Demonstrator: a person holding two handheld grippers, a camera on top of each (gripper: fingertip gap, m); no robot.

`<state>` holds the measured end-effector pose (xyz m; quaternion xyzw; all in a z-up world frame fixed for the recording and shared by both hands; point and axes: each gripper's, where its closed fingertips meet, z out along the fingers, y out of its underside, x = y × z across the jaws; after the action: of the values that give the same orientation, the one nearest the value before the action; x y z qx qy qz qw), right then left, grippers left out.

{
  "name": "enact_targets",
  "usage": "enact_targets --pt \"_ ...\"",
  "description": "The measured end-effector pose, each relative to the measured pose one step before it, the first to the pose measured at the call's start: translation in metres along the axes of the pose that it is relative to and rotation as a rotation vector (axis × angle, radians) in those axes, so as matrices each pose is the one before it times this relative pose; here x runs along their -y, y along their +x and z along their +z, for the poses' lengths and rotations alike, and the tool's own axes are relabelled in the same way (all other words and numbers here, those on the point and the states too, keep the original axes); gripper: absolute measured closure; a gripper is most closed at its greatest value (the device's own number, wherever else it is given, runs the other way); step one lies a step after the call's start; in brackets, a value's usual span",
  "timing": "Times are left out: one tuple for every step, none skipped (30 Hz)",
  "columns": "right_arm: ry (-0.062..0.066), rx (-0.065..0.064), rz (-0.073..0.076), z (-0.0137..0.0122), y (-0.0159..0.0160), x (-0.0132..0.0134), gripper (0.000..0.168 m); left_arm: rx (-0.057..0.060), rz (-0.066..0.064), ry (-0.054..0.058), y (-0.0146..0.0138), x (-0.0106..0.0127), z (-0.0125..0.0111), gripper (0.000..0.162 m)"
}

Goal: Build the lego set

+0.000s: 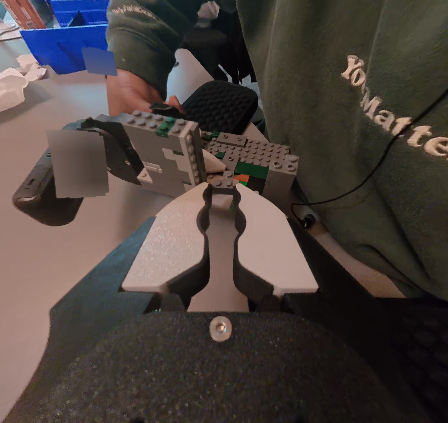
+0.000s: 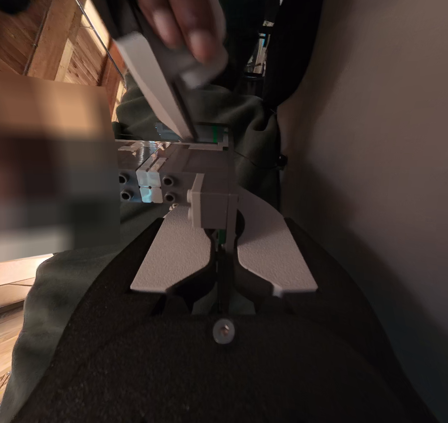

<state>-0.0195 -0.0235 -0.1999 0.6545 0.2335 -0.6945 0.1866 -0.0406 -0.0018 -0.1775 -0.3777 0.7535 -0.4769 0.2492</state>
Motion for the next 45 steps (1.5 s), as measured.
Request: enact_targets --pt "-0.0005 -0.0055 0.0032 -0.00055 0.00203 -0.00075 0.160 -0.0003 -0.0055 0.0172 -0.00064 0.00333 -0.00639 0.146" --pt "0.0002 -0.0023 0.0049 -0.00080 0.00167 -0.00076 0.160 -0.0070 -0.0038 0.0181 0.00062 0.00491 -0.00730 0.146" --pt "0.0008 0.0001 0.0061 -0.00089 0.00128 -0.00064 0.160 -0.0166 -0.0046 0.0162 0.00248 0.00616 -0.00758 0.146" --pt "0.0001 -0.0018 0.0057 -0.00083 0.00127 -0.00051 0.160 -0.0218 -0.0028 0.0125 0.00421 0.00707 -0.00651 0.147" --pt "-0.0014 -0.0043 0.0043 -0.00076 0.00132 -0.00056 0.160 -0.0186 0.0065 0.0062 0.00509 0.00689 -0.00447 0.147" --pt "-0.0020 -0.0033 0.0032 -0.00055 0.00088 -0.00045 0.160 -0.0151 0.0148 -0.0030 0.00546 0.00566 -0.00208 0.147" --pt "-0.0003 -0.0019 0.0026 -0.00051 0.00066 0.00008 0.160 -0.0117 0.0130 -0.0106 0.00496 0.00397 0.00016 0.147" --pt "0.0012 -0.0025 0.0027 -0.00038 0.00074 0.00042 0.160 -0.0161 0.0081 -0.0149 0.00488 0.00202 0.00184 0.146" --pt "0.0007 -0.0018 0.0025 -0.00016 0.00068 0.00053 0.160 -0.0188 0.0024 -0.0123 0.00458 0.00050 0.00286 0.146" --pt "-0.0011 -0.0003 0.0018 0.00016 0.00043 0.00037 0.160 -0.0079 -0.0006 -0.0124 0.00202 -0.00121 0.00336 0.146" --pt "-0.0024 -0.0008 0.0006 0.00035 0.00039 0.00016 0.160 0.0011 0.0001 -0.0117 0.00004 -0.00270 0.00292 0.146" --pt "-0.0028 -0.0010 -0.0005 0.00067 0.00030 0.00012 0.160 -0.0064 -0.0040 -0.0099 0.00048 -0.00378 0.00223 0.146" --pt "-0.0029 0.0004 -0.0007 0.00064 -0.00007 -0.00002 0.160 -0.0067 -0.0121 -0.0009 0.00013 -0.00288 0.00126 0.146" --pt "-0.0019 0.0008 -0.0007 0.00055 -0.00023 0.00000 0.160 -0.0065 -0.0102 0.0087 0.00028 -0.00160 0.00059 0.146" --pt "-0.0006 0.0003 -0.0008 0.00040 -0.00028 0.00000 0.160 -0.0041 -0.0075 0.0095 0.00018 -0.00113 0.00045 0.146" --pt "-0.0001 0.0009 -0.0005 0.00033 -0.00028 -0.00013 0.160 0.0007 -0.0037 0.0015 -0.00034 -0.00160 0.00045 0.146" --pt "0.0004 0.0020 0.0000 0.00023 -0.00036 -0.00004 0.160 -0.0042 -0.0017 -0.0054 0.00031 -0.00206 0.00069 0.146" --pt "0.0006 0.0023 0.0007 0.00024 -0.00015 -0.00004 0.160 -0.0099 -0.0042 -0.0065 0.00110 -0.00159 0.00096 0.146" --pt "0.0000 0.0008 0.0007 0.00027 0.00005 -0.00006 0.160 -0.0097 -0.0042 -0.0027 0.00095 -0.00065 0.00072 0.146" --pt "-0.0011 -0.0011 0.0004 0.00014 0.00043 -0.00012 0.160 -0.0054 0.0000 -0.0025 0.00031 -0.00048 0.00060 0.146" --pt "-0.0012 -0.0009 0.0006 0.00021 0.00048 -0.00008 0.160 -0.0046 0.0007 -0.0035 0.00032 -0.00042 0.00027 0.146" --pt "-0.0006 -0.0001 0.0006 0.00025 0.00028 0.00000 0.160 -0.0037 -0.0006 -0.0036 0.00023 -0.00030 0.00028 0.146" --pt "-0.0006 0.0007 0.0008 0.00023 0.00025 -0.00014 0.160 -0.0025 0.0010 -0.0022 0.00004 0.00003 0.00024 0.146" --pt "-0.0002 0.0011 0.0006 0.00034 0.00021 -0.00004 0.160 -0.0035 0.0008 -0.0021 0.00024 -0.00011 0.00040 0.146" --pt "-0.0008 0.0002 0.0009 0.00038 0.00032 -0.00006 0.160 -0.0066 -0.0015 -0.0042 0.00050 -0.00048 0.00044 0.146" --pt "-0.0020 -0.0005 0.0008 0.00027 0.00041 -0.00035 0.160 -0.0065 -0.0032 -0.0042 0.00047 -0.00063 0.00034 0.146" --pt "-0.0006 0.0011 0.0009 0.00025 0.00021 0.00000 0.160 -0.0047 -0.0020 -0.0055 0.00019 -0.00100 0.00028 0.146" --pt "0.0001 0.0026 0.0010 0.00020 -0.00001 -0.00011 0.160 -0.0023 -0.0016 -0.0040 -0.00007 -0.00091 0.00020 0.146" --pt "-0.0007 0.0020 0.0000 0.00008 -0.00015 -0.00012 0.160 -0.0035 -0.0022 -0.0012 0.00015 -0.00057 0.00011 0.146" --pt "0.0003 -0.0003 -0.0005 0.00008 0.00027 -0.00004 0.160 -0.0016 -0.0028 0.0002 -0.00010 -0.00008 0.00013 0.145" --pt "0.0012 0.0000 0.0001 0.00003 0.00019 0.00023 0.161 -0.0003 0.0002 0.0005 -0.00005 0.00011 0.00010 0.145" --pt "0.0007 0.0017 -0.0001 0.00002 -0.00001 -0.00006 0.160 0.0010 0.0012 0.0002 -0.00021 0.00012 -0.00003 0.145" --pt "0.0008 0.0022 0.0003 0.00010 0.00009 0.00000 0.160 -0.0006 -0.0001 0.0003 -0.00003 0.00031 -0.00013 0.145" --pt "0.0009 0.0016 0.0008 -0.00003 0.00014 0.00004 0.160 -0.0018 -0.0010 -0.0020 0.00002 -0.00018 -0.00004 0.144" --pt "0.0003 0.0010 0.0006 0.00007 0.00013 -0.00005 0.160 0.0004 -0.0006 -0.0019 -0.00030 -0.00025 0.00001 0.144" --pt "0.0000 0.0003 0.0001 0.00005 0.00015 -0.00009 0.160 0.0002 -0.0003 0.0004 -0.00015 0.00006 0.00002 0.144" --pt "0.0001 0.0001 -0.0003 0.00001 0.00001 0.00001 0.160 -0.0010 -0.0004 0.0001 0.00016 0.00001 0.00000 0.143" --pt "-0.0003 0.0006 -0.0007 0.00012 -0.00002 -0.00006 0.160 0.0017 -0.0004 -0.0005 -0.00019 -0.00006 -0.00003 0.142" --pt "0.0002 0.0005 -0.0008 0.00002 -0.00001 0.00003 0.160 0.0036 -0.0005 -0.0004 -0.00033 -0.00004 -0.00043 0.141" --pt "0.0011 0.0007 -0.0004 0.00007 0.00003 0.00013 0.160 0.0049 -0.0008 0.0008 -0.00045 0.00010 -0.00081 0.140" --pt "0.0015 0.0013 -0.0007 -0.00006 -0.00003 0.00008 0.160 0.0085 0.0000 0.0038 -0.00041 0.00055 -0.00149 0.139" --pt "0.0030 0.0007 -0.0006 -0.00025 -0.00006 0.00018 0.160 0.0116 0.0016 0.0064 -0.00019 0.00101 -0.00182 0.139" --pt "0.0044 0.0005 -0.0005 -0.00046 0.00004 0.00027 0.160 0.0195 0.0040 0.0094 -0.00022 0.00171 -0.00240 0.138" --pt "0.0050 0.0012 -0.0011 -0.00072 -0.00013 0.00027 0.160 0.0293 0.0084 0.0130 -0.00043 0.00237 -0.00262 0.137" --pt "0.0062 0.0028 -0.0024 -0.00095 -0.00067 0.00022 0.160 0.0483 0.0156 0.0140 -0.00183 0.00260 -0.00282 0.136"
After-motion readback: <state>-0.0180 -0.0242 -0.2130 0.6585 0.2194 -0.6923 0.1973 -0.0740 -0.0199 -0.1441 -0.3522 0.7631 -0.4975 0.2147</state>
